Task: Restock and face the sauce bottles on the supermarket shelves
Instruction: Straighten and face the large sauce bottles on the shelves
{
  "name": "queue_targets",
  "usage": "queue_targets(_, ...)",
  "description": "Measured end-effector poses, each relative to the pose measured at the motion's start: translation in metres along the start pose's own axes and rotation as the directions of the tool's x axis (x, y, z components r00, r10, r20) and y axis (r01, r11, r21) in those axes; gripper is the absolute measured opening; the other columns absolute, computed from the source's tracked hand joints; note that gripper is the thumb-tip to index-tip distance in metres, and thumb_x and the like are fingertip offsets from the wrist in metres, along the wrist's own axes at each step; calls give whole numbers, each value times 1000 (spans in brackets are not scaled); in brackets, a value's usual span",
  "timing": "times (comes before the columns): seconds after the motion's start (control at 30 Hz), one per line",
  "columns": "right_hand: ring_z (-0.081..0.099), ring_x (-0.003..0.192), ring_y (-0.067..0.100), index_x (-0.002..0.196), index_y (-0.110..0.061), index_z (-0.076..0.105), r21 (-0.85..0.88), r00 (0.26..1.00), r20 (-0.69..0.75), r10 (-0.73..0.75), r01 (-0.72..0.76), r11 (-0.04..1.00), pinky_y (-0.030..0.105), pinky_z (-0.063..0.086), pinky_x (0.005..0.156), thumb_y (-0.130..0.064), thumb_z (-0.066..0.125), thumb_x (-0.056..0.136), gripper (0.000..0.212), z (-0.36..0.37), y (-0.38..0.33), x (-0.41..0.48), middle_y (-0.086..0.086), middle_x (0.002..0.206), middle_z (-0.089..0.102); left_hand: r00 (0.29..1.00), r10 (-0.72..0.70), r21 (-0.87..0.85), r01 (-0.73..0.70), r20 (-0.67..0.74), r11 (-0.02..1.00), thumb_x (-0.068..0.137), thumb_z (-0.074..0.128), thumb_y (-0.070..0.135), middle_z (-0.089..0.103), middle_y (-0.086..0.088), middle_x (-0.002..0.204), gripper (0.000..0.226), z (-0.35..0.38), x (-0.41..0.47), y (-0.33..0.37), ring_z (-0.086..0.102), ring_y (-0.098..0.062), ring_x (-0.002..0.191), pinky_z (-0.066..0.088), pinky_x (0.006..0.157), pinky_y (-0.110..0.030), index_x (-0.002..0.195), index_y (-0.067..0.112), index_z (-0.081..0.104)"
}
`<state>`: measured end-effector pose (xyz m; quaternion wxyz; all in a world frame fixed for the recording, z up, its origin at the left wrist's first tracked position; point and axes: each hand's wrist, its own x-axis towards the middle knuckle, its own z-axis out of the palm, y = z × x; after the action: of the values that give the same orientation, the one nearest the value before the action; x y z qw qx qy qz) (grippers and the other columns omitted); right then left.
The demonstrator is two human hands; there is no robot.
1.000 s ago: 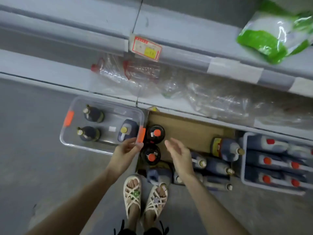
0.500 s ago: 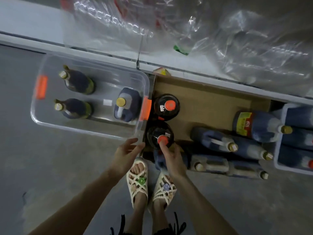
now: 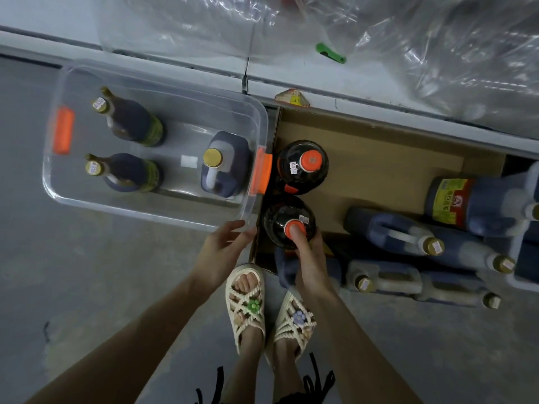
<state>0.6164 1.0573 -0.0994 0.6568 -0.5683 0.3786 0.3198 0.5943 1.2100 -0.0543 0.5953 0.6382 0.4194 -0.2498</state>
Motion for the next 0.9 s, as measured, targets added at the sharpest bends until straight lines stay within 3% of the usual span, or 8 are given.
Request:
queue_targets(0.07,61,114,20,142,-20,42,-3,1000,11,-25,26,1000,23,51,87,-48,77,62,92,1,-2,1,7,128,61,1000,8,16,-8,5,1000,91,57,35,65,3,106,44,-2,-2,-1,61,-4,98,46,78,-18,130,16,53)
queue_targets(0.3,61,110,6,134,-24,52,34,999,-7,-44,45,998,15,49,79,-48,77,59,83,9,-25,-9,-6,123,64,999,32,55,-34,41,998,90,55,40,64,4,108,46,-8,-18,6,60,-5,100,46,79,-18,131,19,52)
queue_targets(0.4,56,117,8,135,-30,51,-95,997,-44,-69,64,993,29,46,97,-61,82,50,96,9,-37,-24,-10,125,61,998,33,26,-34,46,999,91,54,40,63,6,106,45,-7,-30,17,60,-6,100,46,78,-19,131,19,52)
queue_targets(0.5,55,121,12,133,-30,54,-101,996,-42,-73,69,993,40,40,108,-72,80,44,102,9,-56,-43,-7,128,61,997,54,-1,-54,57,999,92,54,38,62,7,105,41,-6,-47,35,59,-4,99,45,79,-18,129,20,52)
queue_targets(0.57,57,119,14,129,-30,57,-100,997,-34,-62,58,993,42,41,108,-74,80,42,100,8,-68,-58,-5,127,62,995,79,-16,-78,63,997,93,55,35,62,9,104,34,-6,-60,51,59,-2,97,45,78,-17,124,22,55)
queue_targets(0.7,60,112,15,108,-34,59,-76,997,-6,-73,72,995,37,46,101,-60,80,53,64,10,-108,-100,-3,121,64,988,130,-44,-127,79,991,93,56,35,63,12,101,25,-10,-90,84,60,0,93,44,74,-13,117,28,56)
queue_targets(0.8,63,105,15,110,-32,56,-86,994,13,-108,109,990,36,50,94,-57,82,54,67,12,-141,-130,-2,115,66,979,177,-25,-175,102,984,91,56,38,63,7,105,43,-13,-112,107,60,-2,95,44,75,-15,130,19,51)
queue_targets(0.9,67,100,16,108,-28,61,-137,983,19,-180,181,974,38,53,92,-56,86,52,67,12,-178,-166,-1,110,71,960,246,-21,-245,134,969,92,57,36,65,8,99,41,-15,-141,140,63,8,83,45,66,-7,129,19,50)
